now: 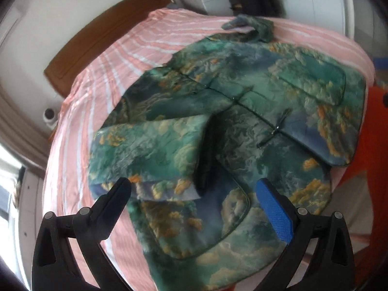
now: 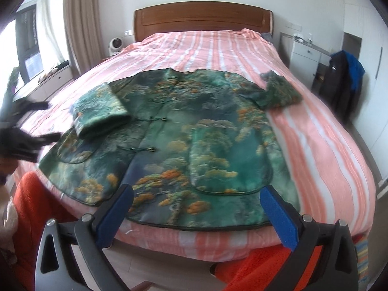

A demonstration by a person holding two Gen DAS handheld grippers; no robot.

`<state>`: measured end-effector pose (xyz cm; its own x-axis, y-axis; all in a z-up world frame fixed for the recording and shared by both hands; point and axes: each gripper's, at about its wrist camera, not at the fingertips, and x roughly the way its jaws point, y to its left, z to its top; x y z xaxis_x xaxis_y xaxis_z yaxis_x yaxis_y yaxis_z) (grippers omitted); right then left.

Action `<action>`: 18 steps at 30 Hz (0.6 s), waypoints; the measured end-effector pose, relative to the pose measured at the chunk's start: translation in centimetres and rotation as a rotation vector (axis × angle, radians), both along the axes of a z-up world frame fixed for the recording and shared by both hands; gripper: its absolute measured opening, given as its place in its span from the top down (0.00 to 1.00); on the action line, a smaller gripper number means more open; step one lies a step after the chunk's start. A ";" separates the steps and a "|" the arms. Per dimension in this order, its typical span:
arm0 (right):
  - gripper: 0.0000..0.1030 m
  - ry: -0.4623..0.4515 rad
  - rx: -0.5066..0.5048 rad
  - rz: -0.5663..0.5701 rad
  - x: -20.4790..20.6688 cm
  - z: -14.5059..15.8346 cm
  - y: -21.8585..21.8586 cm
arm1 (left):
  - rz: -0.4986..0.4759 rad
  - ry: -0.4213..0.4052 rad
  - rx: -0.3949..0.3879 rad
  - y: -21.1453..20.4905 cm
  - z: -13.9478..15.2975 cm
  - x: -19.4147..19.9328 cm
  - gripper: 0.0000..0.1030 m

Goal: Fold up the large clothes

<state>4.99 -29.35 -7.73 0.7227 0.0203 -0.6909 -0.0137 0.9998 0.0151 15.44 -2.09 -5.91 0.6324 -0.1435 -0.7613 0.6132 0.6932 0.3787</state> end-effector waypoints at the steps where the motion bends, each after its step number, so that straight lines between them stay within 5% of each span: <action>1: 0.00 -0.002 -0.002 0.010 -0.1 0.1 0.3 | 0.000 0.009 0.031 -0.5 -1.0 1.2 0.00; 3: 0.00 -0.006 -0.008 0.034 -0.3 0.2 1.2 | 0.046 0.043 0.067 -0.8 -3.2 4.1 0.01; 5: 0.00 -0.015 -0.027 0.050 -0.8 0.4 1.9 | 0.117 0.082 0.052 -0.1 -4.5 6.6 0.22; 7: 0.00 -0.021 -0.052 0.056 -1.4 0.5 2.4 | 0.174 0.177 -0.049 1.4 -4.6 8.3 0.80; 8: 0.00 -0.023 -0.059 0.057 -1.6 0.5 2.5 | 0.210 0.209 -0.126 2.4 -3.9 8.7 0.88; 13: 0.00 -0.044 -0.090 0.098 -2.4 0.5 3.7 | 0.401 0.123 -0.431 11.3 3.3 9.0 0.88; 18: 0.00 -0.074 -0.100 0.130 -2.2 0.9 4.4 | 0.814 -0.043 -0.622 27.2 8.0 10.0 0.88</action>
